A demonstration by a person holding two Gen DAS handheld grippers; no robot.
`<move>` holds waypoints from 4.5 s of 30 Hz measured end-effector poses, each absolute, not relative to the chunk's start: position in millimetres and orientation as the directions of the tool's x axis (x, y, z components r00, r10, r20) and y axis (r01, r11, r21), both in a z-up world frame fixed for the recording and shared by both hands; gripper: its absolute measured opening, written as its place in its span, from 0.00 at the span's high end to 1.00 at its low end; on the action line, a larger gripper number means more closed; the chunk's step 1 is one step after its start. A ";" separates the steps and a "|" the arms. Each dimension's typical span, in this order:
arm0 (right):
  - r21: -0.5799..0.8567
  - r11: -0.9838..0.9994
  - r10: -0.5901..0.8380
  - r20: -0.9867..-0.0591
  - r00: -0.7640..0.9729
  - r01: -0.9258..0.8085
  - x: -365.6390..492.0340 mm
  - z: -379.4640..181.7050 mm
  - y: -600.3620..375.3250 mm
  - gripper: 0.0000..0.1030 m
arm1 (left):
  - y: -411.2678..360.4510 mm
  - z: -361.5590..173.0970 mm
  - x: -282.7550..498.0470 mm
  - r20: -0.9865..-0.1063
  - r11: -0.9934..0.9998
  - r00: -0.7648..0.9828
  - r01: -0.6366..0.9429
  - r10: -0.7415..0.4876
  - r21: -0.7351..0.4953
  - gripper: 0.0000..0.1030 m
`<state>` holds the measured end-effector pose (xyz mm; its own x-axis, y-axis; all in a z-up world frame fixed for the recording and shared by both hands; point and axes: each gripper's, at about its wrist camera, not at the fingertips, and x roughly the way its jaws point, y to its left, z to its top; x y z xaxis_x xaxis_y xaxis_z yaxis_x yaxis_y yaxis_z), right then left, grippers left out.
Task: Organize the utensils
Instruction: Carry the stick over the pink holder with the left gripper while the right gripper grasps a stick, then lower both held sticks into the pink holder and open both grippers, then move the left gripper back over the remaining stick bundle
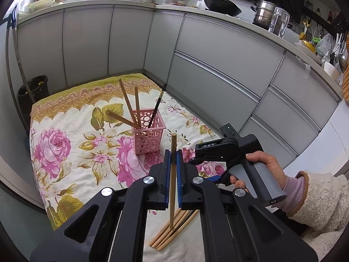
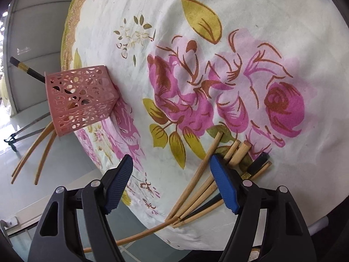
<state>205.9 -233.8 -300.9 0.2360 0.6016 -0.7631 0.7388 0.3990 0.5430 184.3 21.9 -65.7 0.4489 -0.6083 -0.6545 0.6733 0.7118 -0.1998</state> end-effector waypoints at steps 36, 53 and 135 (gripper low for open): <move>0.495 0.837 0.222 -0.695 0.684 0.231 140.6 -128.3 -167.2 0.95 | 56.2 -11.4 155.7 -0.497 0.756 0.600 0.621 -0.627 -0.205 0.96; 0.456 0.876 0.118 -0.519 0.846 0.158 97.0 -12.8 -222.1 0.95 | -4.4 41.5 176.5 -0.381 0.800 0.709 0.569 -0.594 -0.189 0.96; 0.338 0.859 -0.108 -0.614 0.782 0.384 -11.5 -105.1 -254.1 0.06 | -26.6 -39.9 114.4 -0.523 0.932 0.811 0.353 -0.263 0.080 0.07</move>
<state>-11.5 -254.1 -105.1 0.7823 -0.1077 -0.6135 0.3837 0.8592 0.3384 114.4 -26.6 -39.9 0.8110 -0.2628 -0.5226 0.3534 0.9320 0.0798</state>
